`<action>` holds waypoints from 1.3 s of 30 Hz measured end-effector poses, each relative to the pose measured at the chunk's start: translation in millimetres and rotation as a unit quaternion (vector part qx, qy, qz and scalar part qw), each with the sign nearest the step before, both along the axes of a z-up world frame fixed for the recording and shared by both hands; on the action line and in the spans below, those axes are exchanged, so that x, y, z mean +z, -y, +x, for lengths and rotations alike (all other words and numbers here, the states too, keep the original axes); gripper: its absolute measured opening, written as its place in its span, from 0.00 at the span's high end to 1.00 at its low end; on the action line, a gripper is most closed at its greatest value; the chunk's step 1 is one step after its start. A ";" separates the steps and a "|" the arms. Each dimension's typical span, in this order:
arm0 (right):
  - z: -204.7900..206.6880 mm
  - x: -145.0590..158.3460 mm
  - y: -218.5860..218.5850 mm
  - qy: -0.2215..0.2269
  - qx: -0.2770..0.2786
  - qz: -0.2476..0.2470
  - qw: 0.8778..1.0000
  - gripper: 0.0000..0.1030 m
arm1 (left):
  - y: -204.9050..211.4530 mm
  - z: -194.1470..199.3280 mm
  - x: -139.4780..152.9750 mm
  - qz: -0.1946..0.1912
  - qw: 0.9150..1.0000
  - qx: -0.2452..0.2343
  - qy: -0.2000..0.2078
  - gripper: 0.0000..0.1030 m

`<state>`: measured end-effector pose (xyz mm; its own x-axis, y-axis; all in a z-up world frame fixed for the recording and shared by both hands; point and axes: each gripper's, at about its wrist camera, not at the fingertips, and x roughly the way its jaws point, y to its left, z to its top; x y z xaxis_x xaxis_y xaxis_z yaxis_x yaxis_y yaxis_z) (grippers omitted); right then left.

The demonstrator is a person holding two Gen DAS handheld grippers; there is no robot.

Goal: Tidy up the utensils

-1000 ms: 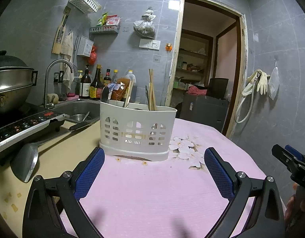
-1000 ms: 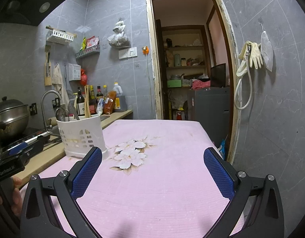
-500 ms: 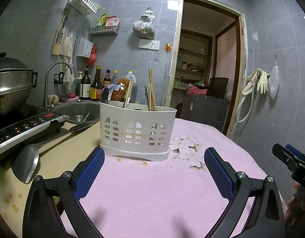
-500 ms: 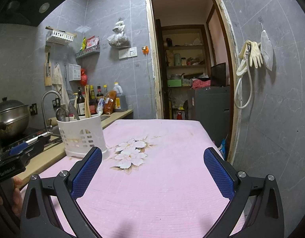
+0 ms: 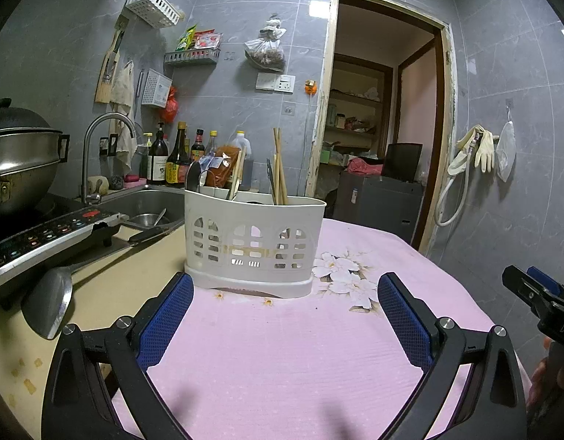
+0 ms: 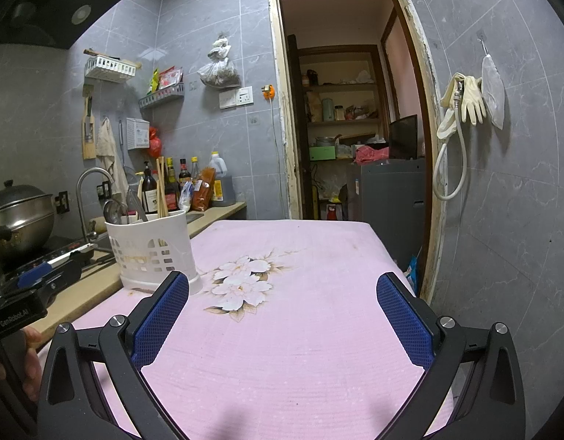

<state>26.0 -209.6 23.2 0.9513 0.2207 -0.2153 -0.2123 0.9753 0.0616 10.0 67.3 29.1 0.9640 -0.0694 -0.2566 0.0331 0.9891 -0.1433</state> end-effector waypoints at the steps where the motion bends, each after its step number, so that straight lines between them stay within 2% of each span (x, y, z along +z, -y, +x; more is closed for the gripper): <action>1: 0.2 0.2 0.1 0.000 0.000 0.000 1.000 0.00 | 0.1 0.0 0.0 0.000 1.000 0.000 0.000 0.04; 39: -0.5 -1.7 -1.9 -0.003 0.000 -0.001 1.000 0.00 | -2.3 0.4 0.1 0.004 1.000 0.003 -0.006 0.04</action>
<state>25.5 -207.7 21.6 0.9498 0.2209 -0.2216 -0.2123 0.9752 0.0619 10.4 69.6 29.3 0.9615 -0.0611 -0.2679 0.0254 0.9906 -0.1347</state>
